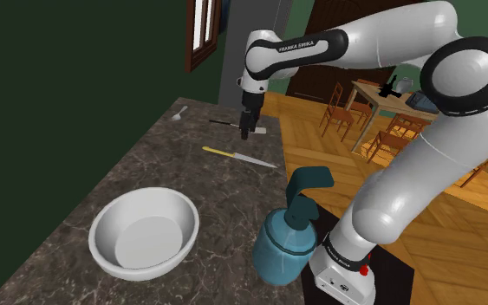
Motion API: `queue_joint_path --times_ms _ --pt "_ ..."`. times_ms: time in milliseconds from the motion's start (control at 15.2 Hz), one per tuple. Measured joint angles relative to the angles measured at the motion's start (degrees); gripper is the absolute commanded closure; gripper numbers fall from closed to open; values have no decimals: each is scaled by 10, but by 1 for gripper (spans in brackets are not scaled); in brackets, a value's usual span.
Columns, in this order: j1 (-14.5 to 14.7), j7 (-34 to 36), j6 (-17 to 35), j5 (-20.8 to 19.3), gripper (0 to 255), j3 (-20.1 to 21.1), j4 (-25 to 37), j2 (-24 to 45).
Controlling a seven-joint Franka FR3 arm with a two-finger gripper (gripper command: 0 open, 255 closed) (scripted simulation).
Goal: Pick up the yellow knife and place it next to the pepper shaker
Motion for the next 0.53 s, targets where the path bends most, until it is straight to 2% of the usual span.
queue_joint_path --times_ms 396,528 --pt "4 -97 25 3 0 -2 82 140" --pt "5 -112 33 4 0 0 95 167"
